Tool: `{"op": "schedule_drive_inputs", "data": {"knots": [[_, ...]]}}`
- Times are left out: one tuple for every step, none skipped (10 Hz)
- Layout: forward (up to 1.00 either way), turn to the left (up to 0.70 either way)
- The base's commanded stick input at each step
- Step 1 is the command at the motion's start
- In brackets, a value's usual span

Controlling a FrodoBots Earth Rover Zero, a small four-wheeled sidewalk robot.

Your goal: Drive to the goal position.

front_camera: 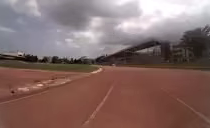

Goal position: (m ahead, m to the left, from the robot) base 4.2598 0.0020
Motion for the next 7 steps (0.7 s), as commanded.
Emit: {"op": "schedule_drive_inputs", "data": {"knots": [[0.45, 0.00], [0.45, 0.00], [0.45, 0.00], [0.45, 0.00], [0.45, 0.00], [0.45, 0.00], [0.45, 0.00]]}}
